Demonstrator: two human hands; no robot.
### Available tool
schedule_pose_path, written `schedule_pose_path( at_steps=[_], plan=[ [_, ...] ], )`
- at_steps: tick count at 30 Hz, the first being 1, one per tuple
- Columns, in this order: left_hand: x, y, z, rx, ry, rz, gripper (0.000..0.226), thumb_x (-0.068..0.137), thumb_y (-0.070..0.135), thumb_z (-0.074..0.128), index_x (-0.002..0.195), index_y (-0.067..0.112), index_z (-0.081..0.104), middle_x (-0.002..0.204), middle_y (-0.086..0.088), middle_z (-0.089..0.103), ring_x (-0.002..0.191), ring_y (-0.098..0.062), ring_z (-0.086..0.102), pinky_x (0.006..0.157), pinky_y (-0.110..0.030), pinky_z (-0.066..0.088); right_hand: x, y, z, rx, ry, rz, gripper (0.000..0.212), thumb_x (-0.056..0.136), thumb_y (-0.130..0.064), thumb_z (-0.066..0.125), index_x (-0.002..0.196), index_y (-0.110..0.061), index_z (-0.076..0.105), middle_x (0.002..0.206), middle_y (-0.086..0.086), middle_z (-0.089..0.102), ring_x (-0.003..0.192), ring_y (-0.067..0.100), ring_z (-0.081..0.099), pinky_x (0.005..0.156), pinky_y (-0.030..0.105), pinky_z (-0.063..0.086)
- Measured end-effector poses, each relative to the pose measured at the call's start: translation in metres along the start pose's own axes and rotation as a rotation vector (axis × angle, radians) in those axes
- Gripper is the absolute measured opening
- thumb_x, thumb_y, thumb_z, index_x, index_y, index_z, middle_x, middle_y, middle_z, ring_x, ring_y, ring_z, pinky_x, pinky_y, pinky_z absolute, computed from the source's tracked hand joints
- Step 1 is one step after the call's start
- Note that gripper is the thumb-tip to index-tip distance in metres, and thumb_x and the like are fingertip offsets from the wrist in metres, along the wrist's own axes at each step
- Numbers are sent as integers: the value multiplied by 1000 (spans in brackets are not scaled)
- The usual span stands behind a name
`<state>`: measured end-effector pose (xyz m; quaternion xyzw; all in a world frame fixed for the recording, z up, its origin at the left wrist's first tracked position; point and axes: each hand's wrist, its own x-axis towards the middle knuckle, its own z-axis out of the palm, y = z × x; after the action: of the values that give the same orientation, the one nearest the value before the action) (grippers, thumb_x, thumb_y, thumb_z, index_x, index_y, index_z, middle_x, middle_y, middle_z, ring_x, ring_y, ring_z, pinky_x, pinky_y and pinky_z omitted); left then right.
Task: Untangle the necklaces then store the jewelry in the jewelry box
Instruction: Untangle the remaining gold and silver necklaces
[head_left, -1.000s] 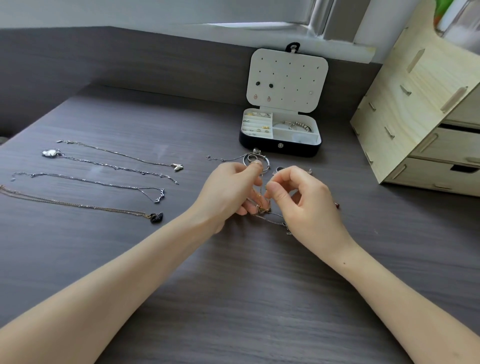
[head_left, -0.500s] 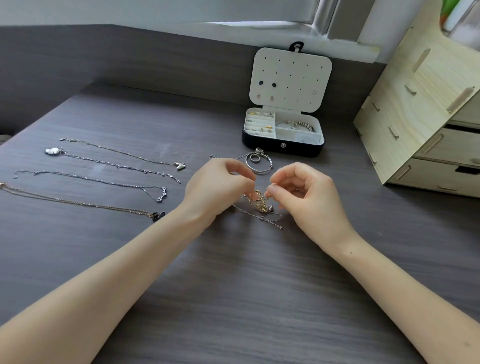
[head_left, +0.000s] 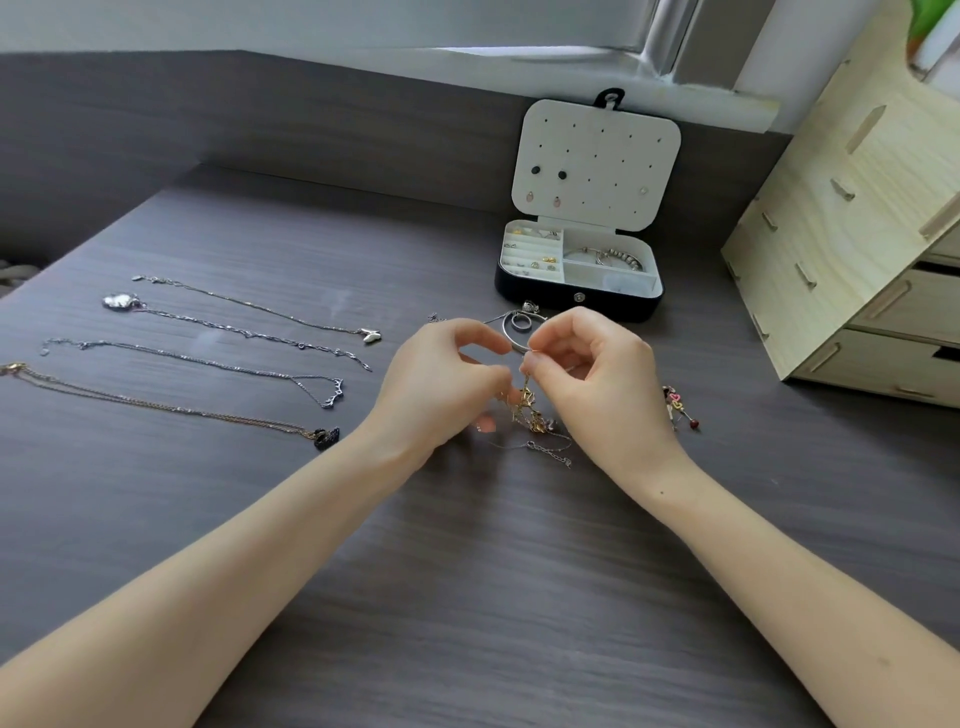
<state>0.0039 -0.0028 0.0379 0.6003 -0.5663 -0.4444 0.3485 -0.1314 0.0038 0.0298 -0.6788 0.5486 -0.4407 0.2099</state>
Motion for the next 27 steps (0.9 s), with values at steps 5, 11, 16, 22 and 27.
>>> schedule_pose_path(
  at_steps=[5,11,16,22,27],
  plan=[
    [1,-3,0,-10,18,11,25,77,4,56,93,21,64,67,3,72,35,-13,50,62,-29,51,-9,-4,-6,74,30,-1,15,81,1,62,79,-15,63,69,-1,65,66,15,63,64,36,52],
    [3,-3,-3,-78,14,-11,23,79,2,58,94,18,65,68,-1,73,34,-13,45,54,-23,45,-18,-6,-20,178,21,38,23,80,3,63,75,-20,61,67,0,66,64,15,64,58,25,51],
    [1,-1,-4,-122,-3,-8,23,79,2,58,93,19,64,67,1,73,33,-13,41,48,-19,40,-16,-2,-20,182,26,80,24,82,0,64,74,-23,60,67,-1,68,66,13,65,61,27,52],
    [-1,-1,-2,-183,40,68,32,78,2,60,98,25,67,69,0,73,34,-14,46,50,-16,41,-10,-1,-7,171,31,156,21,80,-7,68,75,-25,62,75,0,71,72,11,68,65,30,55],
    [-4,-2,0,-157,48,115,48,79,2,60,114,34,60,68,3,73,35,-12,50,54,-15,43,-12,3,2,143,68,257,15,80,-12,69,78,-24,61,72,-5,72,66,2,67,62,23,50]
  ],
)
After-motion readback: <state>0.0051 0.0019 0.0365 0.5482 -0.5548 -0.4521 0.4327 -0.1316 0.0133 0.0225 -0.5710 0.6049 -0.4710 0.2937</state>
